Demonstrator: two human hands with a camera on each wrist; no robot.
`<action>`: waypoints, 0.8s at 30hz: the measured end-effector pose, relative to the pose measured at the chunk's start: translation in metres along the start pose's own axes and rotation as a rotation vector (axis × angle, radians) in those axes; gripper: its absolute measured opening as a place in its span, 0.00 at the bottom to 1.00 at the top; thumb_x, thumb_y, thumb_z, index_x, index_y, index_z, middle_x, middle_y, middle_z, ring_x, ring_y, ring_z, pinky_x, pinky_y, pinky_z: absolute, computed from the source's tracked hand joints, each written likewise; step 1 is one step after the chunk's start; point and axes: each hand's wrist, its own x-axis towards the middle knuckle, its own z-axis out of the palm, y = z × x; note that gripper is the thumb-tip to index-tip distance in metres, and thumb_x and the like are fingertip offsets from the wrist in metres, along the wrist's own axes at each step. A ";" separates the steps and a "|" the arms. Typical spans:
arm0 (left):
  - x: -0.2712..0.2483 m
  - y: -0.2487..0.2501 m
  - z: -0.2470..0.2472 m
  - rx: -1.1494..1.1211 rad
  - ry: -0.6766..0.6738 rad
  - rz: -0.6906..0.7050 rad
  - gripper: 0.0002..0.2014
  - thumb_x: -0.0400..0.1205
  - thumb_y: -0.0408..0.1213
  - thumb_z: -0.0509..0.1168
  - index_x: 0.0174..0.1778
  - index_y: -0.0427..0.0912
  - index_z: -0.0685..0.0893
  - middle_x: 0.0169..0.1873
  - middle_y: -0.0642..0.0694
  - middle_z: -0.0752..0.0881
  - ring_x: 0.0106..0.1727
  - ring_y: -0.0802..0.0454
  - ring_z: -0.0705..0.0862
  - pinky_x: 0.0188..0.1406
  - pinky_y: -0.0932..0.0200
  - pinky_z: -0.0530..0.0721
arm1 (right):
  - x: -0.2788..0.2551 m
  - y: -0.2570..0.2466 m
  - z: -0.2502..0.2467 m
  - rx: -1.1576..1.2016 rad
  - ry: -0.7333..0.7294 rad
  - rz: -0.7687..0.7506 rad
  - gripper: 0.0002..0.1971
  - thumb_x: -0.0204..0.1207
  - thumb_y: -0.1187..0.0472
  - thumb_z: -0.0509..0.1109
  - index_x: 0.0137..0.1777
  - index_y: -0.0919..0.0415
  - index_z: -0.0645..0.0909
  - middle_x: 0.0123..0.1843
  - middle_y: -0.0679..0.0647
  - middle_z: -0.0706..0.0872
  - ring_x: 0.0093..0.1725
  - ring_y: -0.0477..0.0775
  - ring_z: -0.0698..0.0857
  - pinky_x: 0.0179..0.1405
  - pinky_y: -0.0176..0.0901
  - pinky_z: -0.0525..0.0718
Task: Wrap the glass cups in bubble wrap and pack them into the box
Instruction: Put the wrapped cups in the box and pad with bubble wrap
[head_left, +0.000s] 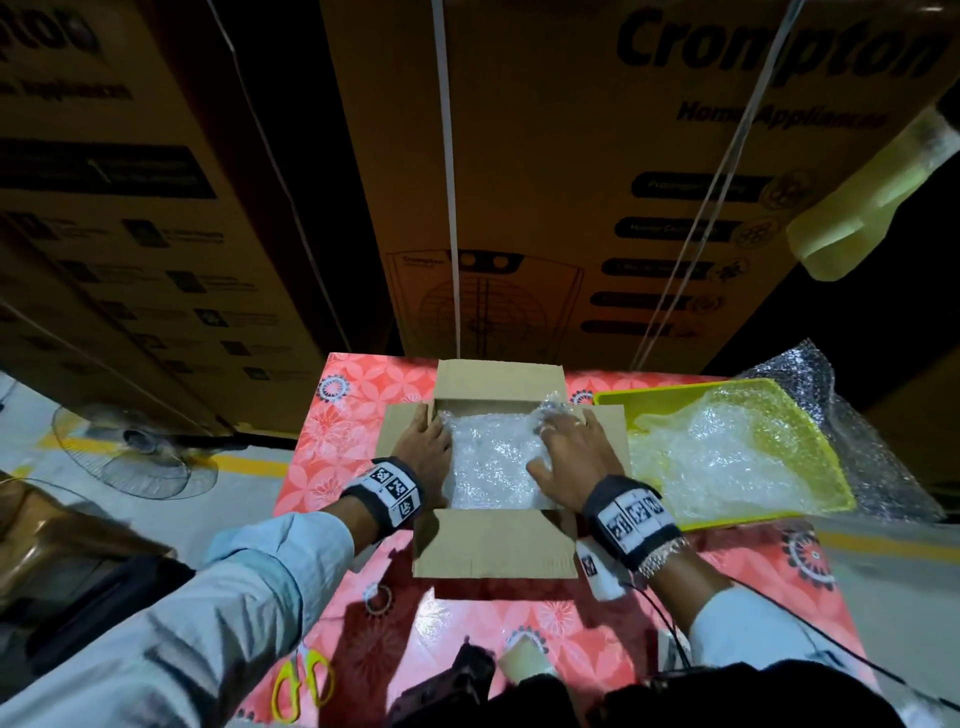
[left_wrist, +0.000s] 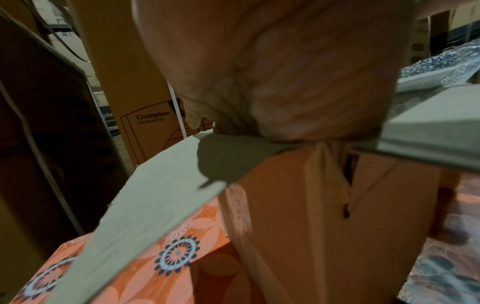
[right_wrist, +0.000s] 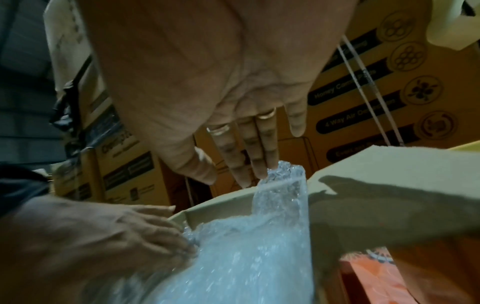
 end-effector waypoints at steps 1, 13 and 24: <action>0.000 0.001 0.000 0.011 -0.003 -0.011 0.57 0.77 0.80 0.54 0.88 0.34 0.61 0.88 0.33 0.59 0.88 0.32 0.57 0.86 0.26 0.48 | 0.009 0.002 0.000 -0.017 -0.026 0.023 0.29 0.81 0.42 0.61 0.79 0.56 0.76 0.85 0.55 0.71 0.85 0.55 0.66 0.89 0.63 0.45; 0.003 0.009 -0.015 0.303 -0.180 0.047 0.55 0.79 0.81 0.36 0.91 0.39 0.56 0.89 0.37 0.60 0.88 0.33 0.57 0.84 0.29 0.50 | 0.032 0.002 0.033 -0.445 -0.273 0.018 0.42 0.84 0.34 0.50 0.86 0.67 0.63 0.90 0.63 0.57 0.90 0.63 0.52 0.79 0.78 0.24; -0.020 0.001 -0.027 -0.125 0.038 -0.058 0.22 0.88 0.53 0.62 0.68 0.40 0.84 0.78 0.33 0.77 0.79 0.35 0.72 0.82 0.34 0.64 | 0.019 0.006 0.009 -0.105 -0.105 0.021 0.23 0.84 0.47 0.61 0.75 0.56 0.78 0.83 0.57 0.72 0.86 0.57 0.63 0.85 0.76 0.44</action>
